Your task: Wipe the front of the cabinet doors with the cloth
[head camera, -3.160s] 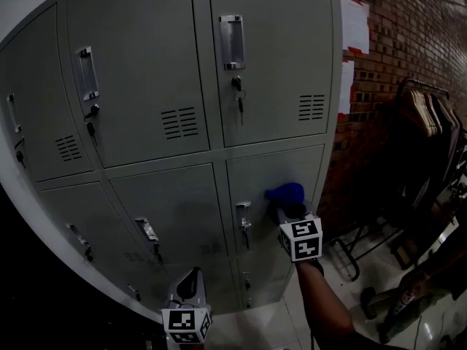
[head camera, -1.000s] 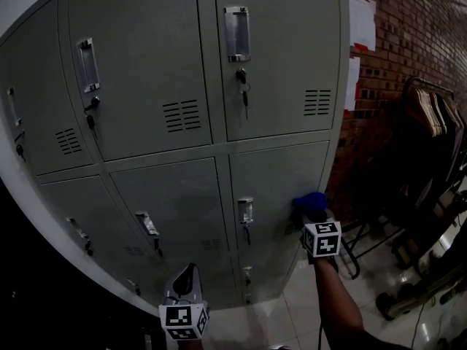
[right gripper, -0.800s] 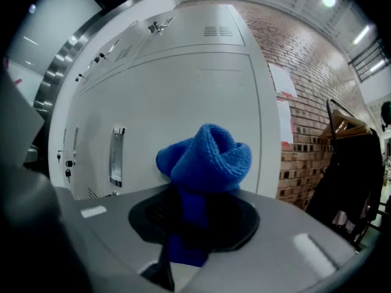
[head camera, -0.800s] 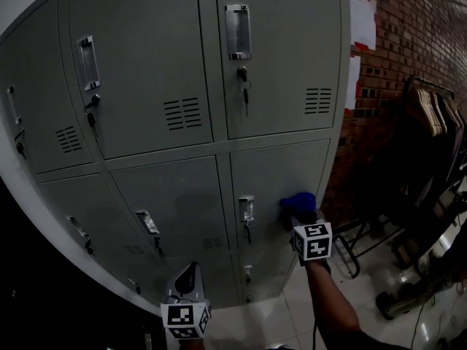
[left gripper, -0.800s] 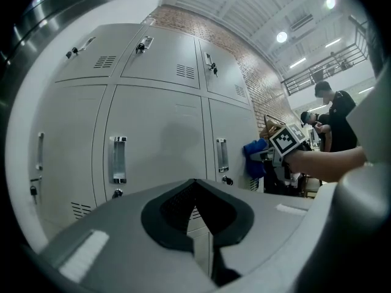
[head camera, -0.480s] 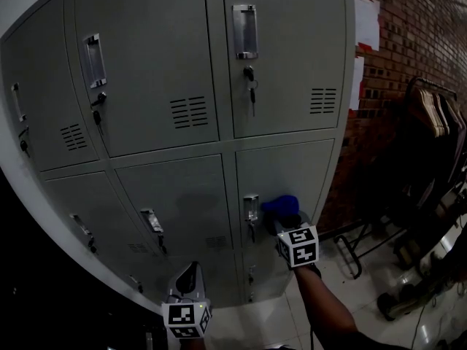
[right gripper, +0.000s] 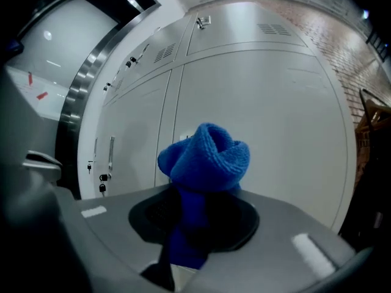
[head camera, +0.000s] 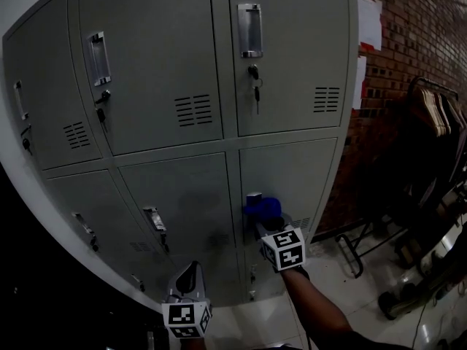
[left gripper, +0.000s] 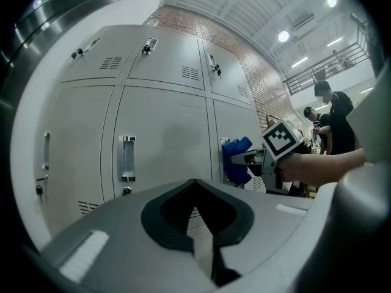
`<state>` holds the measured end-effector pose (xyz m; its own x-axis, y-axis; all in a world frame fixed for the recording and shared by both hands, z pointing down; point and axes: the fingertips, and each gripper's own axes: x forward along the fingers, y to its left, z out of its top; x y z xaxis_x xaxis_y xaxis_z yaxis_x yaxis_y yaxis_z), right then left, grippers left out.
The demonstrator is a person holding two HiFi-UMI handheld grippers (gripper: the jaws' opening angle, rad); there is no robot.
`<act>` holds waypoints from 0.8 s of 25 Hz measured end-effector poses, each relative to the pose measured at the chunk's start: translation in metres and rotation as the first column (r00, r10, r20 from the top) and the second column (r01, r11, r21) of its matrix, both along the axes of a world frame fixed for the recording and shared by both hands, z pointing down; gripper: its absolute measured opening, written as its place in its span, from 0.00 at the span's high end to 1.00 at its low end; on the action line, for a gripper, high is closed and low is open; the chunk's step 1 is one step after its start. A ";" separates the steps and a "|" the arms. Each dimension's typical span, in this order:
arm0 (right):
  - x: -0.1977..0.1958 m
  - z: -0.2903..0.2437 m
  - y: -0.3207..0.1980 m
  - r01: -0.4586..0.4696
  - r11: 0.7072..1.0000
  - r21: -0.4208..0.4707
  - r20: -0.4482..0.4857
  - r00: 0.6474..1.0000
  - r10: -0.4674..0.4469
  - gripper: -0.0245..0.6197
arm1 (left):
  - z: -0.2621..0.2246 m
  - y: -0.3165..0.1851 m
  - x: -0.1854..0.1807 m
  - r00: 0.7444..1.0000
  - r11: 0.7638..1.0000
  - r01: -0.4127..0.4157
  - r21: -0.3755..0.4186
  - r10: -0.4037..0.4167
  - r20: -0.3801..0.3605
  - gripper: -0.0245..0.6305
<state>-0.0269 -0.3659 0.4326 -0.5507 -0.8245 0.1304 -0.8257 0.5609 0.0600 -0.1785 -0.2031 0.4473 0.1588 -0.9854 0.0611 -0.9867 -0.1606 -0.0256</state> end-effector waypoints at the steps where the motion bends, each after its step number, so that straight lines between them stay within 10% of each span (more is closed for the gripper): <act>1: 0.001 -0.001 0.000 0.012 1.000 -0.001 0.010 1.000 -0.012 0.80 | 0.000 0.000 0.000 1.000 1.000 0.000 0.000 0.000 0.000 0.94; 20: 0.191 0.042 -0.022 -0.330 0.944 -0.023 -0.085 0.941 0.327 0.80 | 0.001 -0.004 0.015 0.999 1.000 -0.028 -0.013 0.028 0.019 0.94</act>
